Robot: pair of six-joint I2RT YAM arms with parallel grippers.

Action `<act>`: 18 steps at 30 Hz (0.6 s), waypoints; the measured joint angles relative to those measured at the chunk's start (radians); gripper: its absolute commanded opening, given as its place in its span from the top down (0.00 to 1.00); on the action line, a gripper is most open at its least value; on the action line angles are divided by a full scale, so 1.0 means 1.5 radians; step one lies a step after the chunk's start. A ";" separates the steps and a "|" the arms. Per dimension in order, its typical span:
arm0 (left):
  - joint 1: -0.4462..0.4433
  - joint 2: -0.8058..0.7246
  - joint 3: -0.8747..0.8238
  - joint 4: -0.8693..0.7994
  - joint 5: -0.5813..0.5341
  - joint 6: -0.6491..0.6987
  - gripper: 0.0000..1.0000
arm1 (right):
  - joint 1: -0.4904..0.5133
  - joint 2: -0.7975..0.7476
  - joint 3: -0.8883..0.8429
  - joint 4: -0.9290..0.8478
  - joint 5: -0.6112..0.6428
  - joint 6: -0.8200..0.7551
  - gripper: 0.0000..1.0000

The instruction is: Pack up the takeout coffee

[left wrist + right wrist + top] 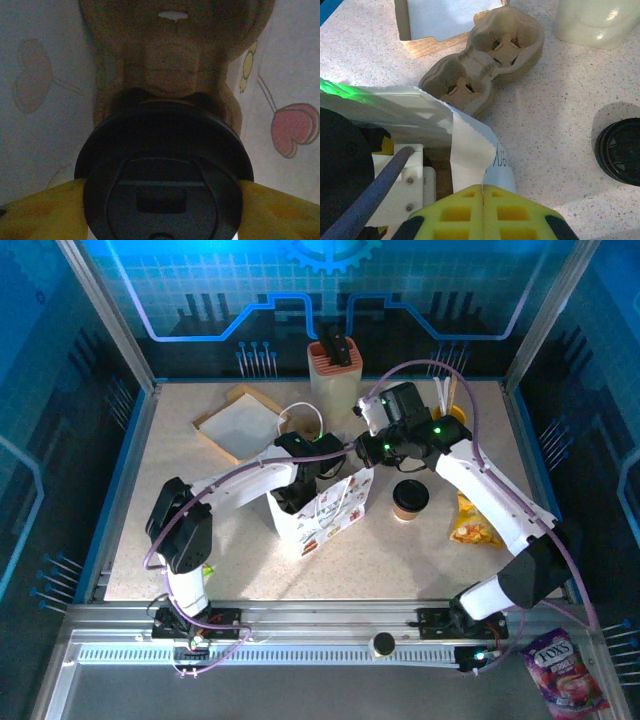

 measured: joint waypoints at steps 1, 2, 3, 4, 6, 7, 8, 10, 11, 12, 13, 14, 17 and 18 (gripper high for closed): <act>0.000 -0.001 0.000 0.000 0.000 0.000 0.43 | 0.000 0.000 0.000 0.000 0.000 0.000 0.97; 0.000 -0.002 0.000 0.000 0.000 0.000 0.42 | 0.000 0.000 0.000 0.000 0.000 0.000 0.97; 0.000 -0.002 0.000 0.001 0.000 0.000 0.41 | 0.000 0.000 0.000 0.000 0.000 0.000 0.97; 0.000 -0.003 0.000 0.001 0.000 0.000 0.41 | 0.000 0.000 0.000 0.000 0.000 0.000 0.97; 0.000 -0.003 0.000 0.000 0.000 0.000 0.39 | 0.000 0.000 0.000 0.000 0.000 0.000 0.97; 0.000 -0.003 0.000 0.000 0.000 0.000 0.38 | 0.000 0.000 0.000 0.000 0.000 0.000 0.97; 0.000 -0.004 0.000 0.000 0.000 0.000 0.37 | 0.000 0.000 0.000 0.000 0.000 0.000 0.97; 0.000 -0.004 0.000 0.000 0.000 0.000 0.35 | 0.000 0.000 0.000 0.000 0.000 0.000 0.97; 0.000 -0.004 0.000 0.000 0.000 0.000 0.35 | 0.000 0.000 0.000 0.000 0.000 0.000 0.97; 0.000 -0.005 0.000 0.000 0.000 0.000 0.34 | 0.000 0.000 0.000 0.000 0.000 0.000 0.97; 0.000 -0.005 0.000 0.000 0.001 0.000 0.32 | 0.000 0.000 0.000 0.000 0.000 0.000 0.97; 0.000 -0.005 0.000 0.000 0.001 0.000 0.30 | 0.000 0.000 0.000 0.000 0.000 0.000 0.97; 0.000 -0.006 0.000 0.001 0.002 -0.002 0.26 | 0.000 0.000 0.000 0.000 0.000 0.000 0.97; 0.000 -0.006 0.000 0.002 0.003 -0.003 0.25 | 0.000 0.000 0.000 0.000 0.000 0.000 0.97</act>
